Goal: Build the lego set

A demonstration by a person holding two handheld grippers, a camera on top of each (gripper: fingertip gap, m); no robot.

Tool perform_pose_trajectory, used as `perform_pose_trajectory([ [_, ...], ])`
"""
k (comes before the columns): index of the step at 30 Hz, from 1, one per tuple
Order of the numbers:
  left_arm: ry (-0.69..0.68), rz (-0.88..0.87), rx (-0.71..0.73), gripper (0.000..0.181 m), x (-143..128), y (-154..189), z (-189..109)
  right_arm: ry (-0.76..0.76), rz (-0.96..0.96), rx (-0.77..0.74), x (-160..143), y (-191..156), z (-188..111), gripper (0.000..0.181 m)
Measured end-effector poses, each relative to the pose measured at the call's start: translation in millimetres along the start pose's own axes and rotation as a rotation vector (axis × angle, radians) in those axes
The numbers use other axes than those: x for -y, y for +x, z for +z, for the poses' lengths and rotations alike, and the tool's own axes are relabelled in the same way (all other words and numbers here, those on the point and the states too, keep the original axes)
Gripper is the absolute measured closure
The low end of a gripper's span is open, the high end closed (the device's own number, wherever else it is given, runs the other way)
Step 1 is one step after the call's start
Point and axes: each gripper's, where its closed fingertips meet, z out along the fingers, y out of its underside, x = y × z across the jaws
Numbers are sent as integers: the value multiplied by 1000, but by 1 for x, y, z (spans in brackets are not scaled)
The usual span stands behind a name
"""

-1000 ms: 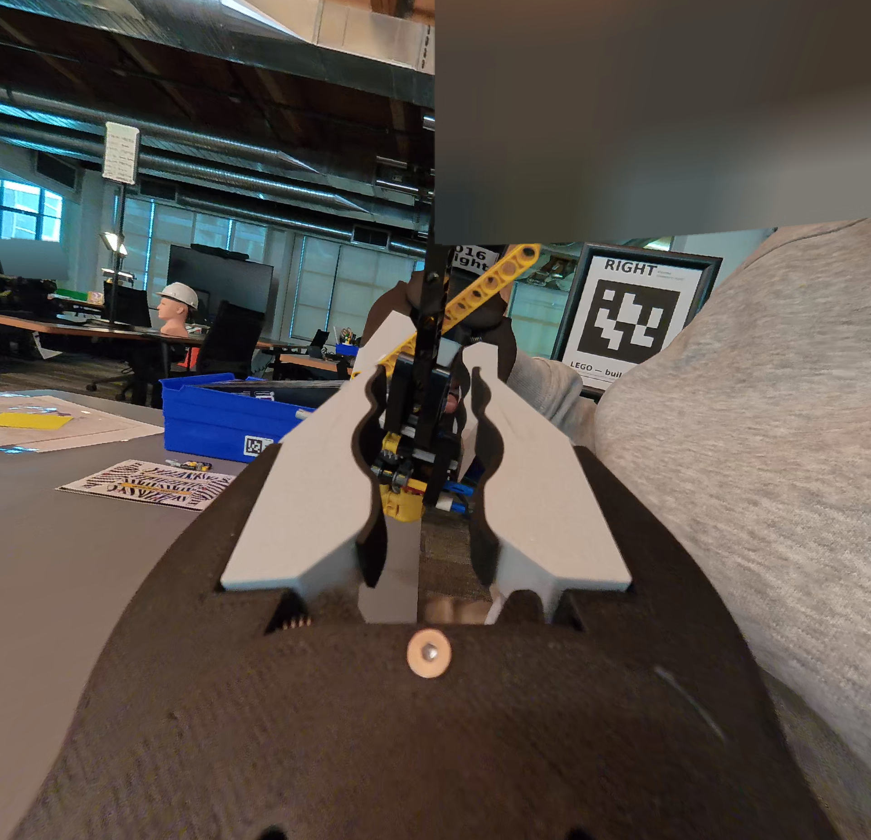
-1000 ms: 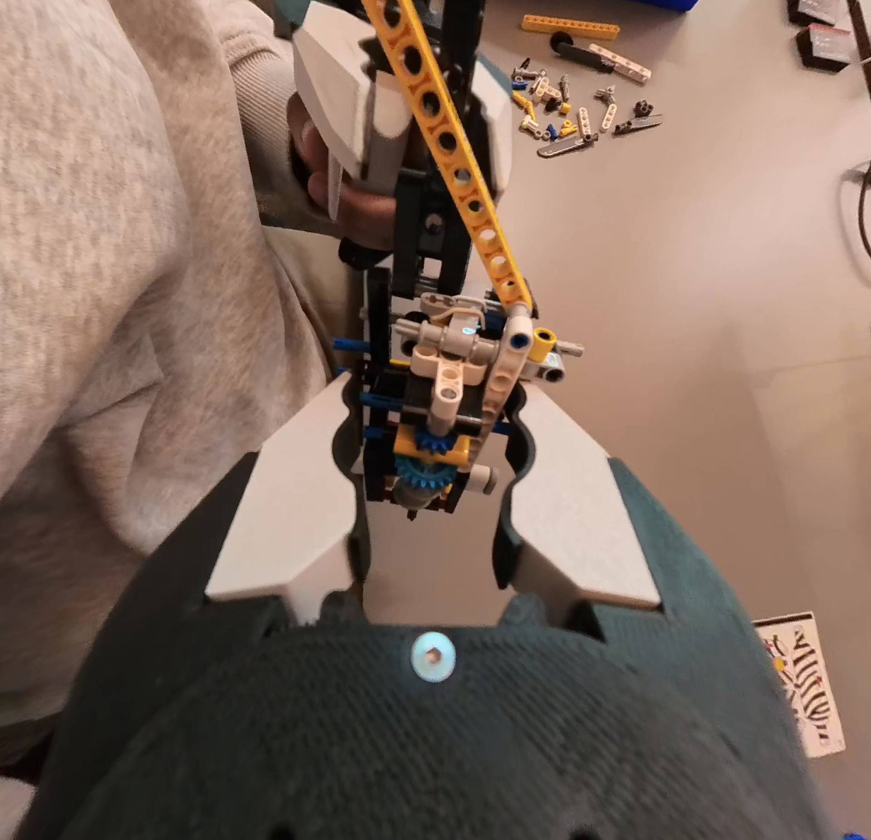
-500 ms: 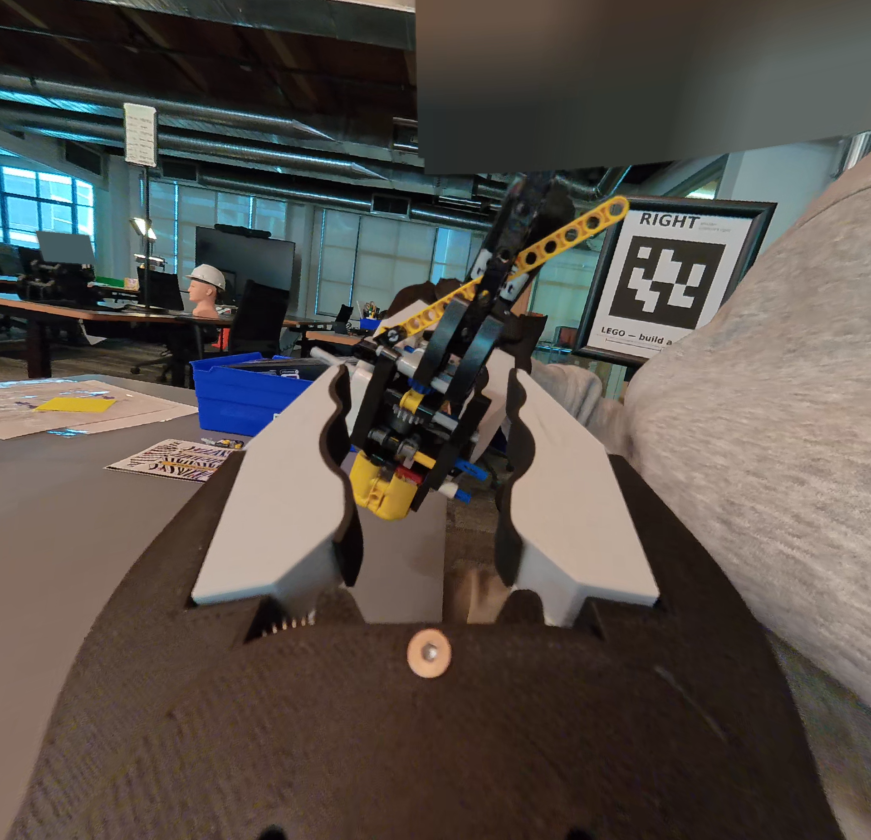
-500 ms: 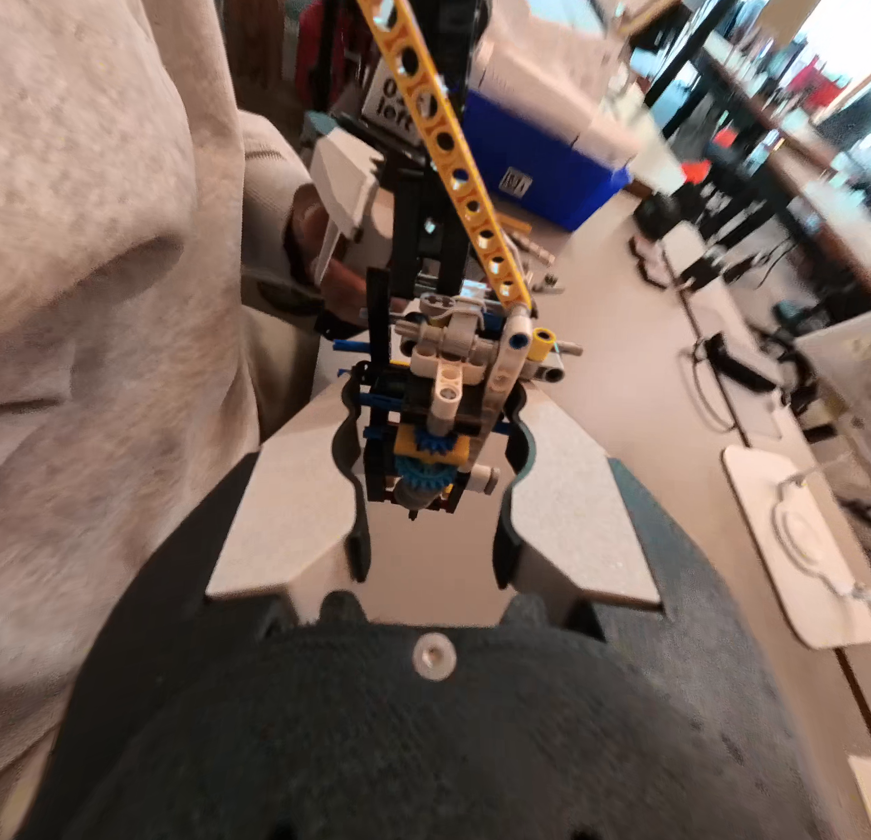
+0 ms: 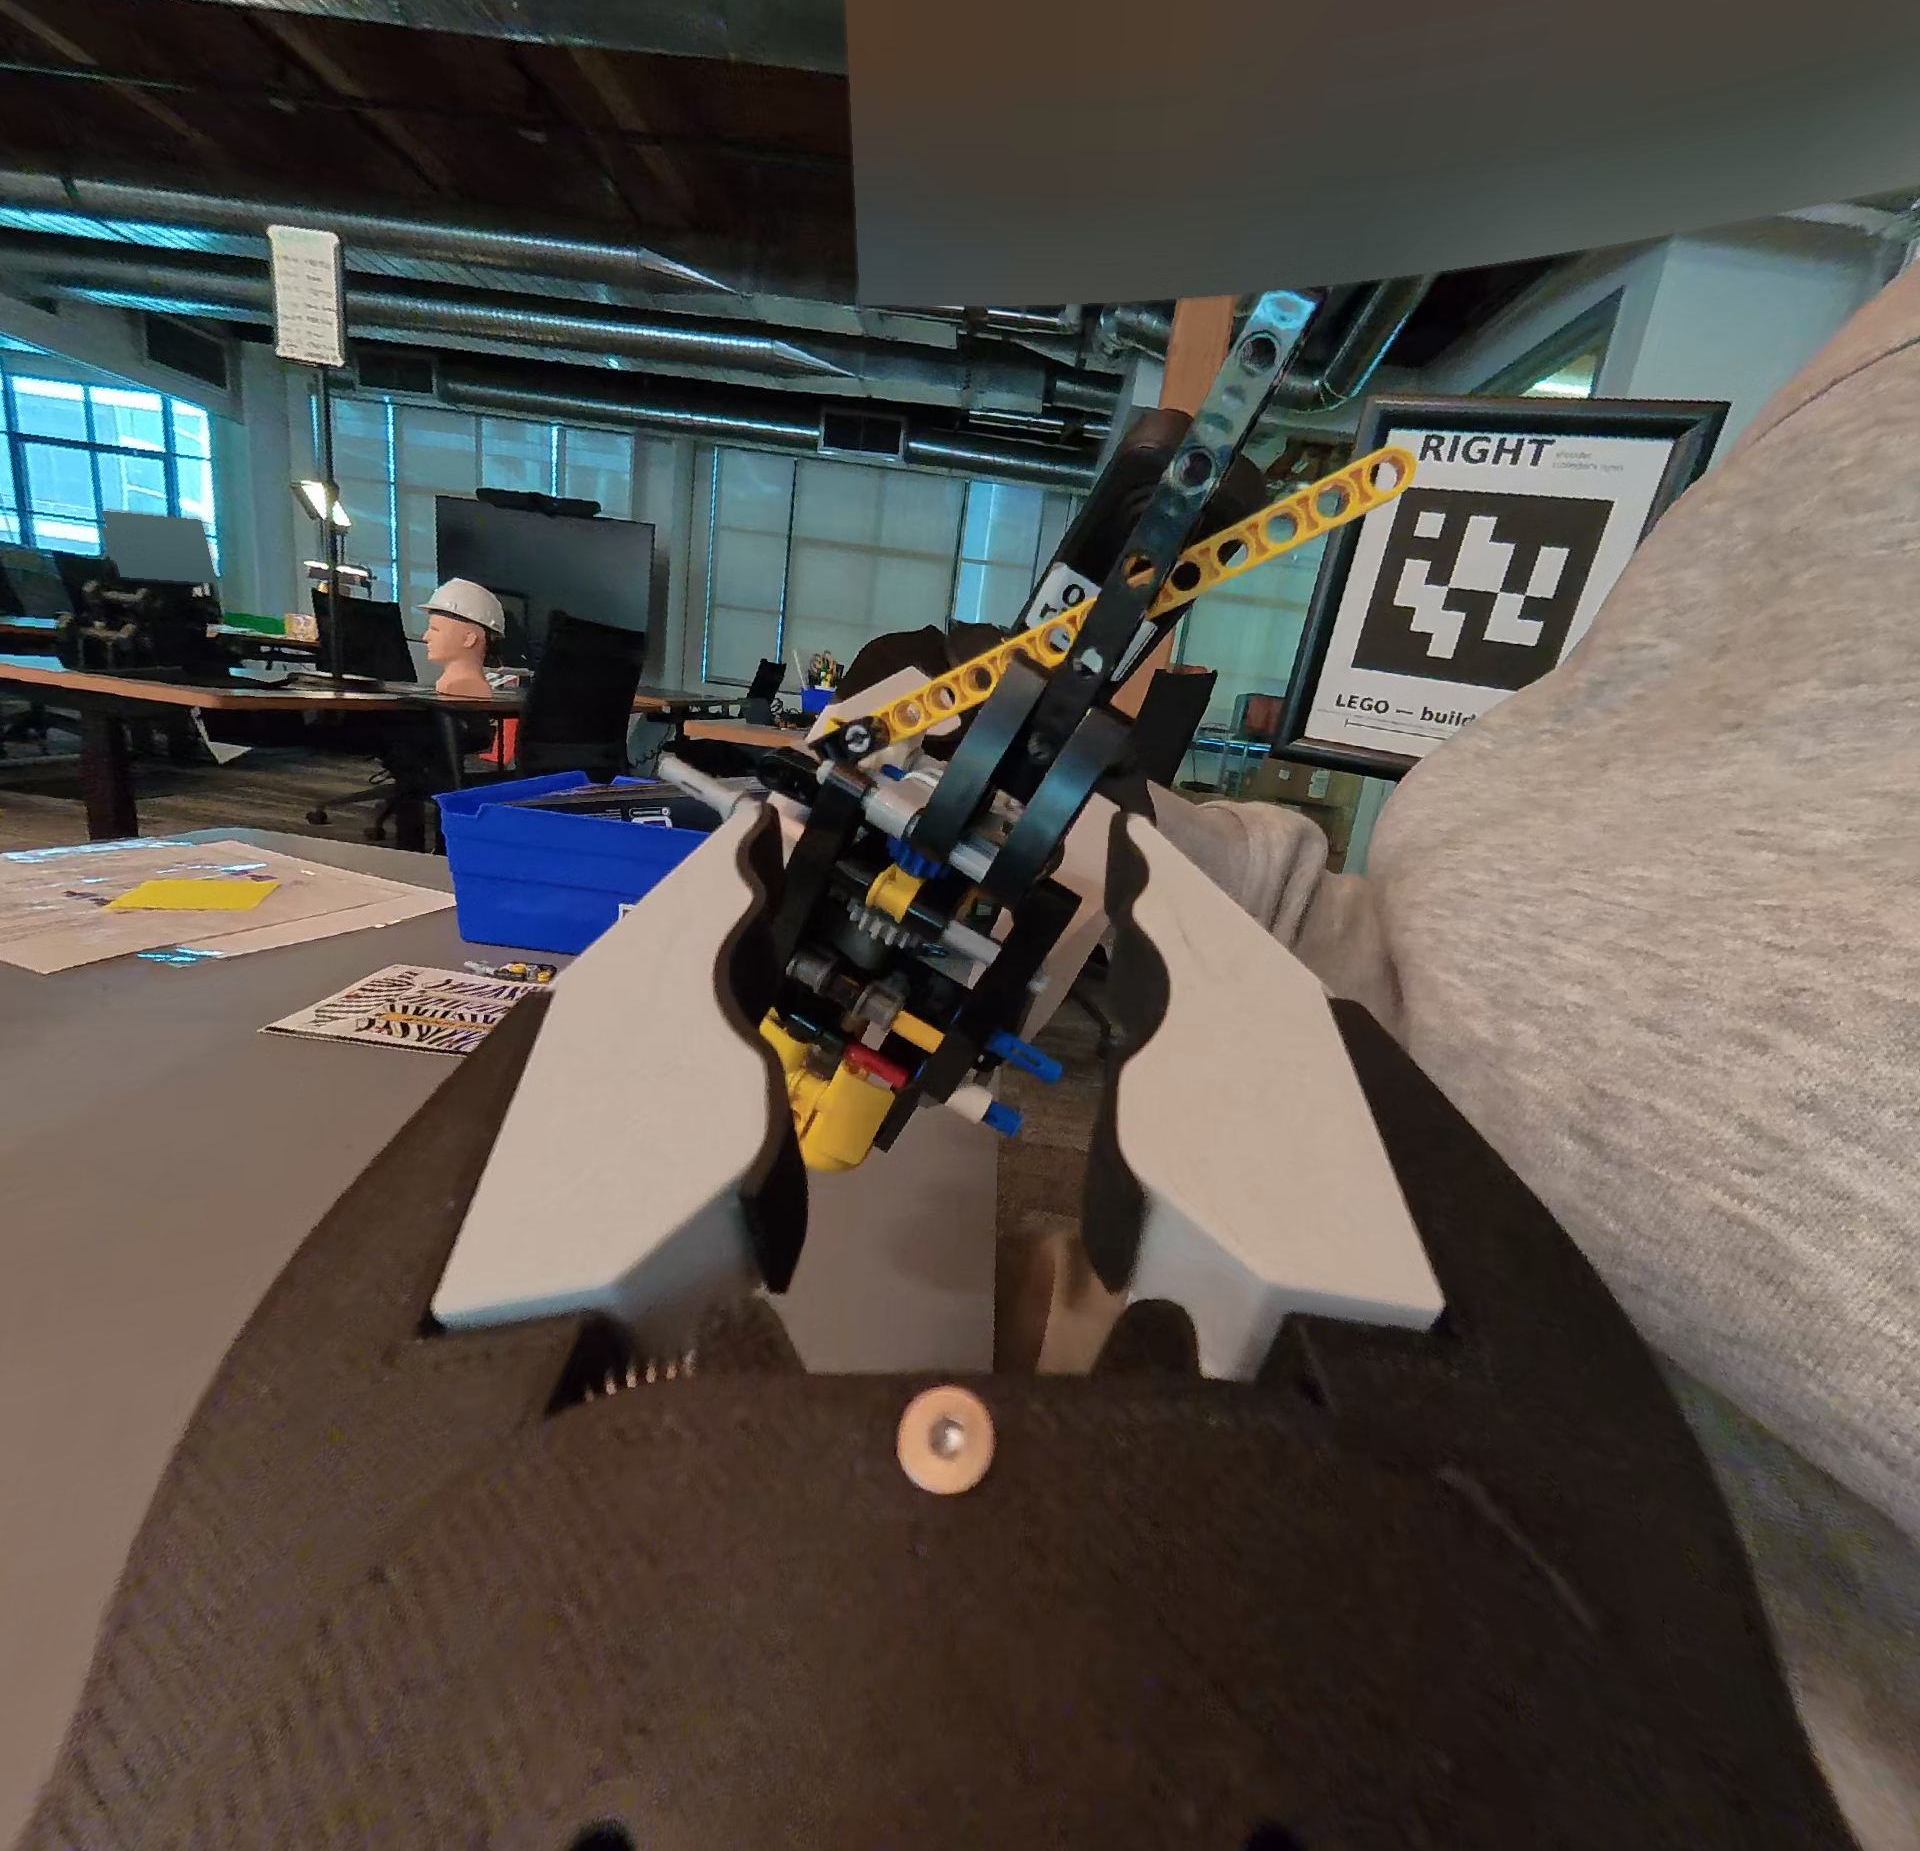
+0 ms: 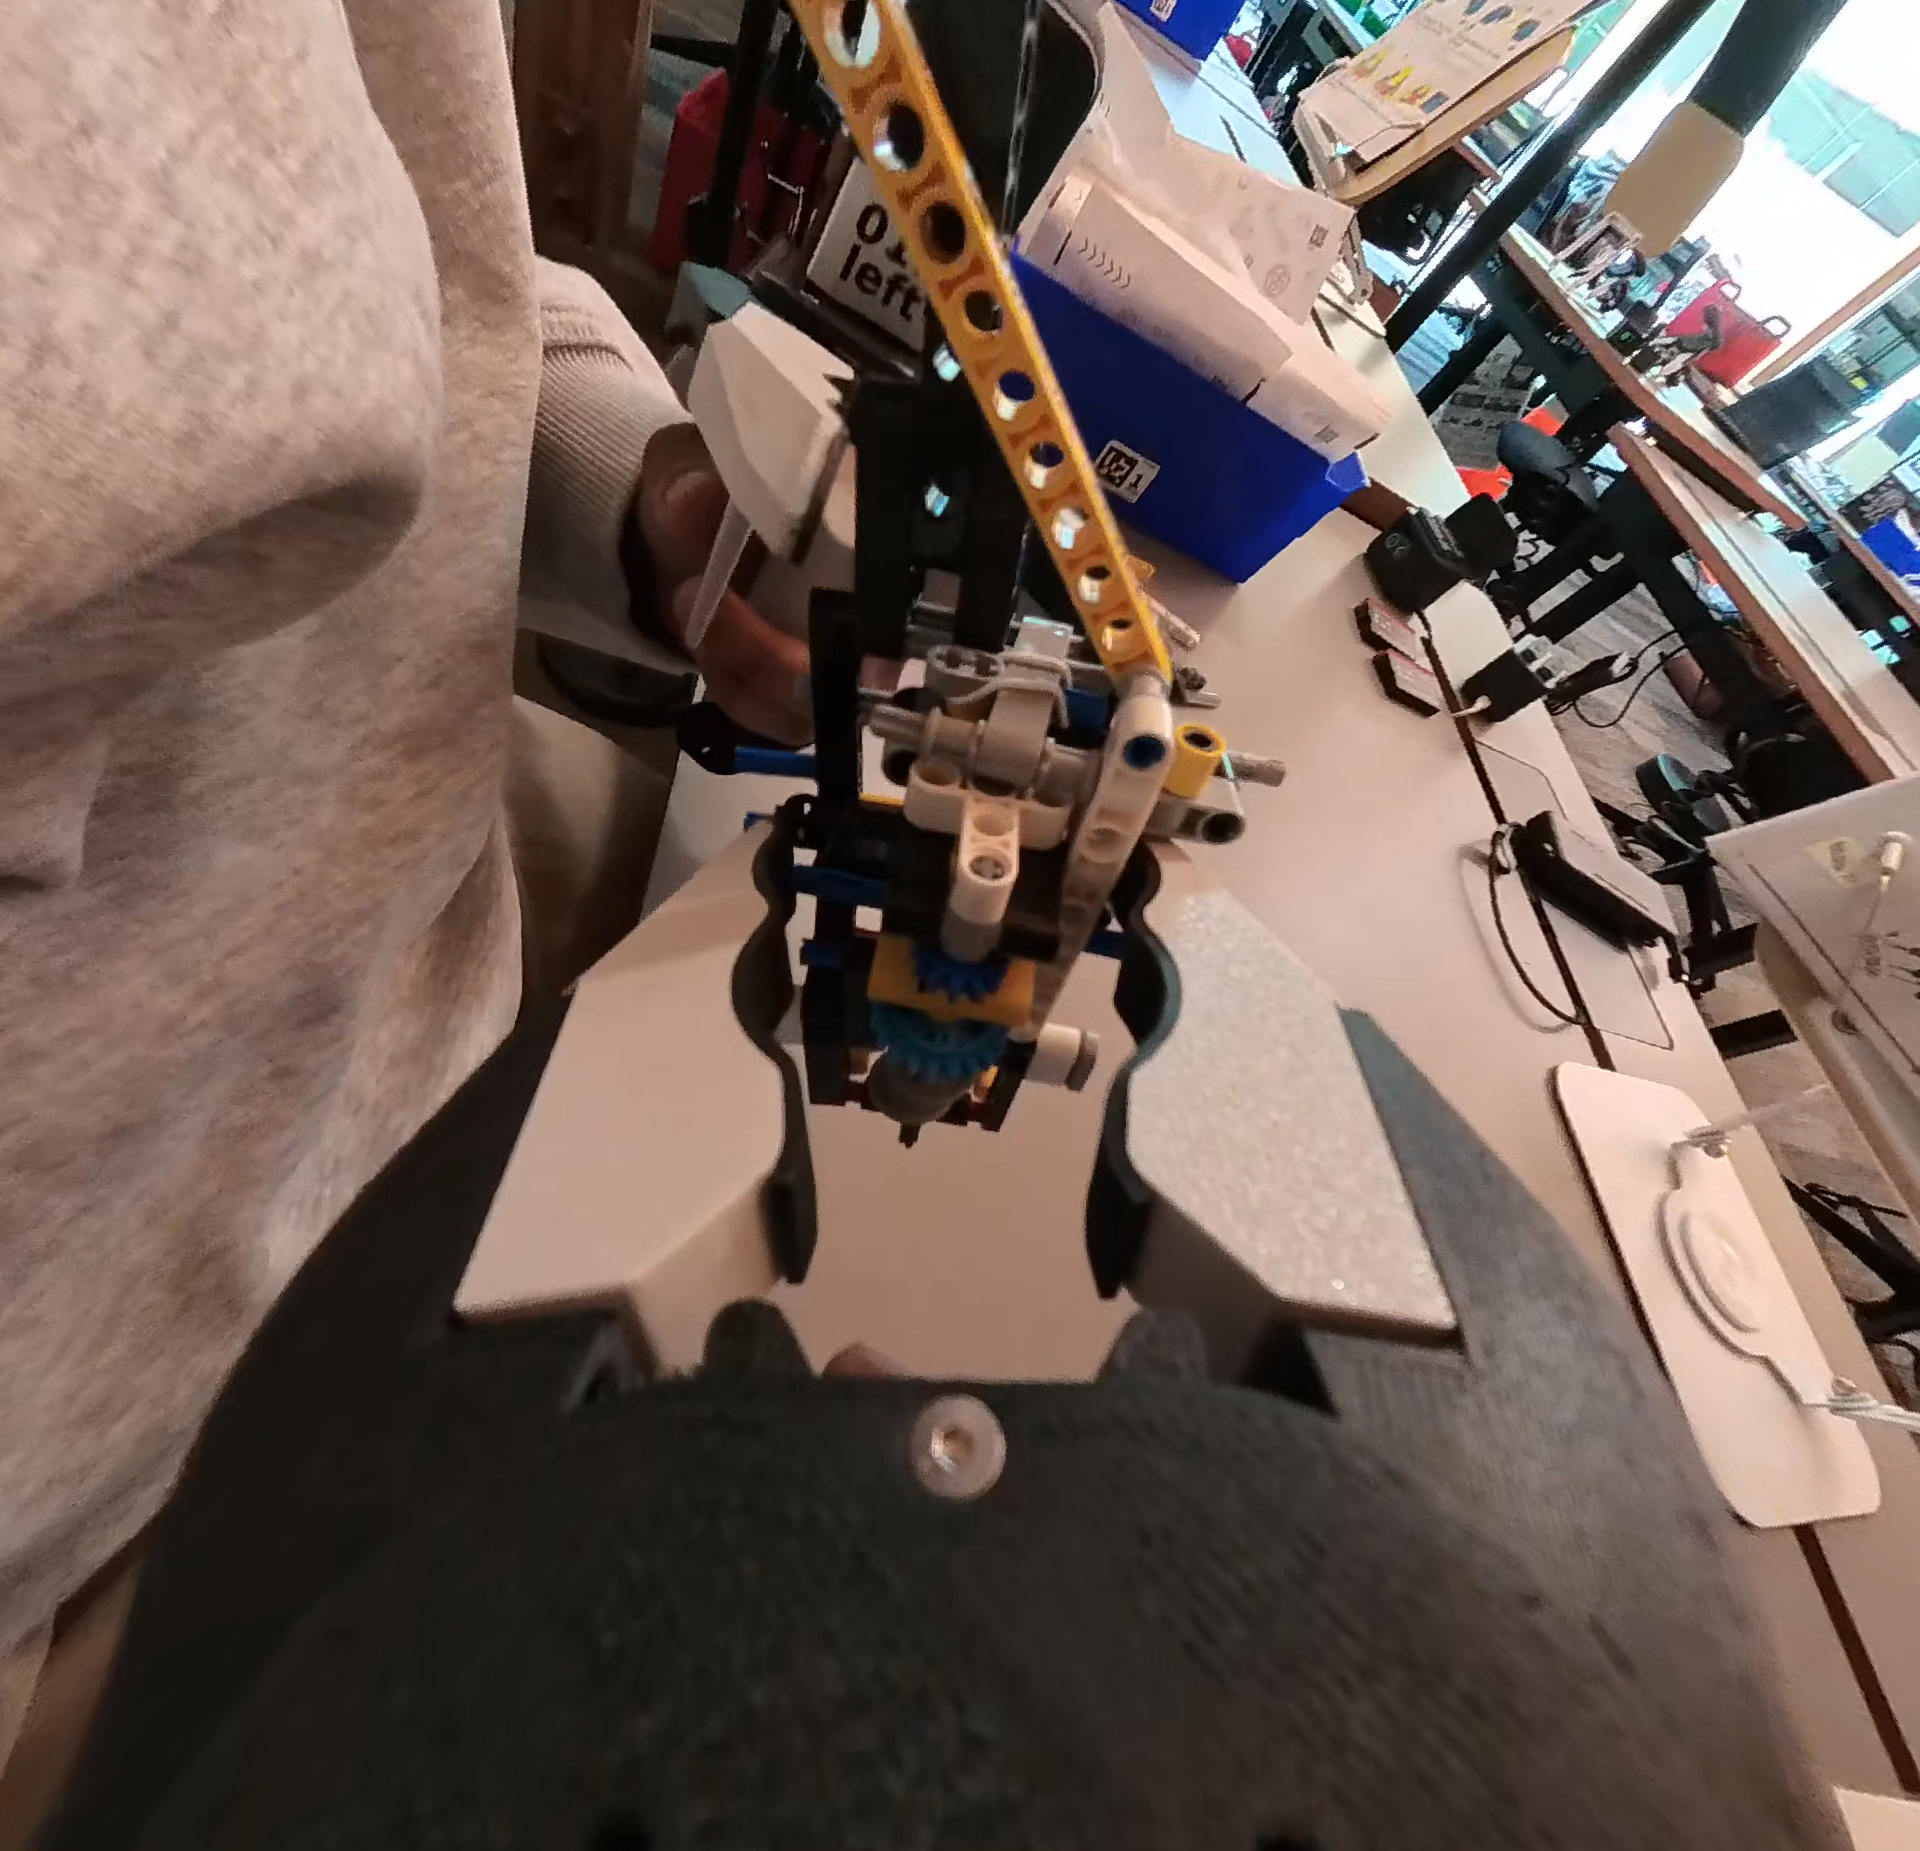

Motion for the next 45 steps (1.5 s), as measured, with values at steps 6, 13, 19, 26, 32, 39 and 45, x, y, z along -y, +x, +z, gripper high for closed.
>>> perform_pose_trajectory([
  [6,-11,-2,-7,129,-3,0,0,0,36,35,1,-3,2,120],
  [13,-6,-28,-32,133,-2,3,0,5,115,75,-2,-8,2,120],
  [19,-5,-28,-45,133,-2,7,1,37,120,84,1,-10,-1,120],
  [26,-1,-34,-59,131,-1,10,0,68,152,102,4,-11,-2,120],
  [32,2,-36,-59,132,0,10,0,97,201,125,5,-11,-3,120],
  [39,2,-30,-52,131,-1,11,1,131,224,137,6,-11,-4,120],
  [45,20,2,-29,130,2,10,1,140,216,121,5,-8,-4,120],
])
